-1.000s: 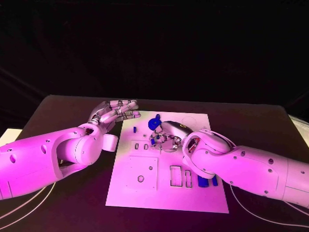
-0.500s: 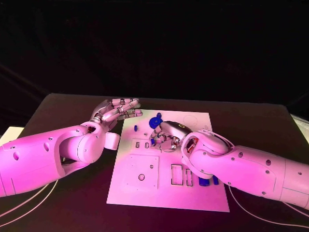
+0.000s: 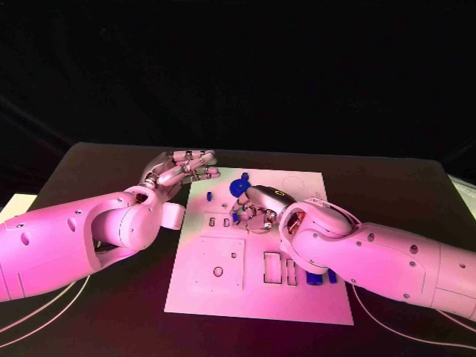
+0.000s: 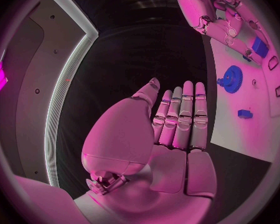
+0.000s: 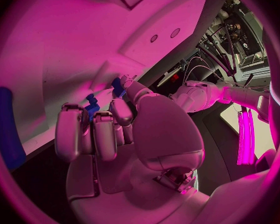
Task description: Assemble the parts on the task board
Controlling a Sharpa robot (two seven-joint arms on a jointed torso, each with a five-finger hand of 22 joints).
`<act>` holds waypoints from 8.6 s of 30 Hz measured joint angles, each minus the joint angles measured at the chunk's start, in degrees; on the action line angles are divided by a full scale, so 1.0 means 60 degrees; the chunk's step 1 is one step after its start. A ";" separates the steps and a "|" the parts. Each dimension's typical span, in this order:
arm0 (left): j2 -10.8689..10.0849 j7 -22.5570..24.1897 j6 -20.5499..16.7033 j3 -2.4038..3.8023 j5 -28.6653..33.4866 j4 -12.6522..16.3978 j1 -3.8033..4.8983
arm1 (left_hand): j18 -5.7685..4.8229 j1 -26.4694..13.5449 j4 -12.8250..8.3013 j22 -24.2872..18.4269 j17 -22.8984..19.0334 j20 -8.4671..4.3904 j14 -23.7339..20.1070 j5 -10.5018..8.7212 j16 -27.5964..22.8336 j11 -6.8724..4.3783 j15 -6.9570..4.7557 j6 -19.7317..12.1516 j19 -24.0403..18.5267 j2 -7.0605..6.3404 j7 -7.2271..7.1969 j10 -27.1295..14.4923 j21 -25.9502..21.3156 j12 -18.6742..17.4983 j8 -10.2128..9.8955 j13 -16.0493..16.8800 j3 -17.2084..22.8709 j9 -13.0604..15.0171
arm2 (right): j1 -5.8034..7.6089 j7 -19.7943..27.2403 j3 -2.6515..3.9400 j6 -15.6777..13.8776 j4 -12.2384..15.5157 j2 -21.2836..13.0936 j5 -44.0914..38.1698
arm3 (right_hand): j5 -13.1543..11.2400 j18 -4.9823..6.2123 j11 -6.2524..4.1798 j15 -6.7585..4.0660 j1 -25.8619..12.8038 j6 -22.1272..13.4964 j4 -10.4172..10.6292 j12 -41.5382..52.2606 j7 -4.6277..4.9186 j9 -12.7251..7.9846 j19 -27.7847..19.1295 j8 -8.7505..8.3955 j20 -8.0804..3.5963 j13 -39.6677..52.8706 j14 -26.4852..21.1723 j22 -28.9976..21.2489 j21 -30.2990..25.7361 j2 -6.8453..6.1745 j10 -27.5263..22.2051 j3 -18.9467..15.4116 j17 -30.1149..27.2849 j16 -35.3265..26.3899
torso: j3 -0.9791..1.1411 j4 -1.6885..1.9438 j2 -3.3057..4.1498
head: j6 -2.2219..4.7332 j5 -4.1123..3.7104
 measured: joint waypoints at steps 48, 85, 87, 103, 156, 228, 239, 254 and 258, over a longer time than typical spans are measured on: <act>-0.0007 -0.0014 0.0002 -0.0001 0.0001 -0.0001 0.0000 | -0.0001 0.0000 -0.0031 0.0000 -0.0030 0.0000 0.0000 0.0000 -0.0037 0.0000 0.0000 0.0000 0.0000 0.0000 0.0000 0.0000 0.0000 0.0000 -0.0001 0.0001 0.0030 0.0000 | -0.0021 -0.0058 -0.0046 0.0117 0.0071 -0.0061 -0.0353 | 0.0111 0.0000 0.0324 0.0142 -0.0685 -0.0932 0.0212 -0.0777 0.0348 -0.0231 -0.0085 -0.0358 0.0158 -0.0784 0.0000 -0.0167 -0.0111 -0.0743 -0.0704 -0.0666 0.0005 -0.0074 | 0.0002 -0.0003 0.0005 | -0.0081 -0.0082; 0.0115 -0.7105 0.1652 -0.0008 -0.5508 0.0128 0.1027 | -0.0455 -0.1762 0.1225 0.7754 0.9367 -0.1758 0.3784 0.0000 1.3659 -0.1504 -0.1638 0.0884 0.4426 0.0159 -0.1201 0.1924 0.8621 0.7927 0.2104 0.6985 -0.0204 0.1213 | 0.1926 0.2874 0.0219 -0.0936 0.2421 -0.4519 0.3972 | 0.0629 0.0000 0.0408 0.0276 -0.0191 -0.1593 0.0436 -0.1246 0.0463 -0.0386 -0.0256 -0.0295 0.0328 -0.1522 0.0000 -0.0549 -0.0367 -0.0479 -0.1504 -0.1675 0.0002 -0.0316 | 0.0211 -0.0057 -0.0516 | -0.0272 0.0095; 0.0327 -0.7877 0.2080 -0.0029 -0.6224 0.0028 0.1227 | -0.0590 -0.1849 0.1427 0.8565 0.9367 -0.1829 0.3771 0.0000 1.3817 -0.1593 -0.1723 0.0837 0.4595 0.0136 -0.1315 0.2141 0.9237 0.8802 0.2521 0.7893 -0.0371 0.1528 | 0.2002 0.2891 0.0227 -0.0923 0.2339 -0.4664 0.4299 | 0.0650 0.0000 0.0408 0.0276 -0.0191 -0.1531 0.0435 -0.1246 0.0443 -0.0380 -0.0256 -0.0257 0.0328 -0.1522 0.0000 -0.0550 -0.0367 -0.0479 -0.1504 -0.1703 0.0001 -0.0316 | 0.0240 -0.0068 -0.0581 | -0.0298 0.0122; 0.2153 -1.0413 0.4189 -0.0229 -0.9760 -0.1612 0.1916 | -0.1044 -0.2904 0.2334 1.1774 0.9365 -0.1997 0.3770 -0.0147 1.3834 -0.1826 -0.1895 -0.0109 0.5273 0.0438 -0.1642 0.2540 1.1408 1.0559 0.4906 0.9846 -0.1949 0.4100 | 0.2103 0.2802 0.0210 -0.0675 0.2000 -0.4856 0.5186 | 0.0755 0.0000 0.0372 0.0276 -0.0154 -0.1421 0.0488 -0.1333 0.0433 -0.0362 -0.0293 -0.0153 0.0291 -0.1672 0.0000 -0.0690 -0.0413 -0.0442 -0.1540 -0.1780 0.0000 -0.0444 | 0.0366 -0.0126 -0.0803 | -0.0449 0.0170; 0.3564 -1.1003 0.6230 -0.0584 -1.0192 -0.2970 0.1816 | -0.1186 -0.3051 0.2289 1.1803 0.9360 -0.2030 0.3803 -0.0278 1.3834 -0.1858 -0.1995 -0.0412 0.5306 0.0819 -0.1738 0.2575 1.1849 1.0692 0.5349 1.0117 -0.3004 0.5019 | 0.2097 0.2491 0.0152 -0.0242 0.1600 -0.4462 0.5157 | 0.0924 -0.0002 0.0374 0.0276 -0.0198 -0.1409 0.0645 -0.1577 0.0384 -0.0366 -0.0428 -0.0043 0.0292 -0.2005 0.0000 -0.0968 -0.0595 -0.0399 -0.1741 -0.1990 0.0006 -0.0555 | 0.0342 -0.0201 -0.0715 | -0.0652 0.0189; 0.3187 -1.0987 0.6173 -0.0513 -0.9927 -0.2613 0.1602 | -0.1183 0.0067 0.1487 1.1800 0.9362 -0.2134 0.3787 -0.0332 1.3834 -0.1976 -0.2115 -0.0924 0.5340 0.1292 -0.1759 0.2487 1.1887 1.0538 0.5134 1.0060 -0.1453 0.5494 | 0.2075 0.2380 0.0112 0.0137 0.1309 -0.4247 0.5009 | 0.1052 -0.0001 0.0342 0.0276 -0.0197 -0.1412 0.0670 -0.1613 0.0380 -0.0368 -0.0461 0.0032 0.0258 -0.2077 0.0000 -0.1030 -0.0634 -0.0400 -0.1773 -0.2015 -0.0001 -0.0629 | 0.0361 -0.0197 -0.0691 | -0.0824 0.0249; 0.2461 -1.0920 0.5194 -0.0471 -0.9927 -0.1823 0.1546 | -0.1183 -0.0638 0.1529 1.1804 0.9361 -0.2134 0.3788 -0.0325 1.3834 -0.1943 -0.2114 -0.0899 0.5340 0.0586 -0.1718 0.2597 1.1887 1.0537 0.5100 1.0088 0.0114 0.5729 | 0.2073 0.2322 0.0097 0.0217 0.1242 -0.4267 0.5006 | 0.1052 0.0000 0.0342 0.0275 -0.0251 -0.1412 0.0751 -0.1651 0.0380 -0.0368 -0.0461 0.0072 0.0258 -0.2113 0.0000 -0.1114 -0.0680 -0.0346 -0.1773 -0.2096 -0.0001 -0.0723 | 0.0401 -0.0125 -0.0693 | -0.0745 0.0292; 0.2175 -1.0717 0.3389 -0.0486 -1.0565 -0.1125 0.0993 | -0.1184 -0.0958 0.1470 1.1806 0.9360 -0.2133 0.3787 -0.0332 1.3834 -0.1961 -0.2114 -0.0865 0.5340 0.0145 -0.1686 0.2680 1.1952 1.0537 0.5062 1.0192 0.1086 0.5904 | 0.2073 0.2301 0.0058 0.0288 0.1173 -0.4312 0.5018 | 0.1052 0.0000 0.0343 0.0275 -0.0250 -0.1412 0.0751 -0.1651 0.0380 -0.0368 -0.0496 0.0071 0.0223 -0.2113 0.0000 -0.1167 -0.0718 -0.0346 -0.1772 -0.2096 -0.0002 -0.0724 | 0.0416 -0.0035 -0.0705 | -0.0770 0.0293; 0.2175 -1.0706 0.3322 -0.0488 -1.0716 -0.1116 0.0942 | -0.1184 -0.1034 0.1416 1.1805 0.9360 -0.2133 0.3787 -0.0334 1.3834 -0.1961 -0.2115 -0.0864 0.5340 0.0070 -0.1686 0.2680 1.1952 1.0537 0.5059 1.0192 0.1328 0.5906 | 0.2071 0.2301 0.0050 0.0297 0.1167 -0.4307 0.5020 | 0.1052 0.0000 0.0343 0.0275 -0.0247 -0.1412 0.0751 -0.1651 0.0380 -0.0369 -0.0496 0.0071 0.0223 -0.2112 0.0000 -0.1167 -0.0718 -0.0350 -0.1772 -0.2095 0.0007 -0.0723 | 0.0414 -0.0034 -0.0704 | -0.0778 0.0291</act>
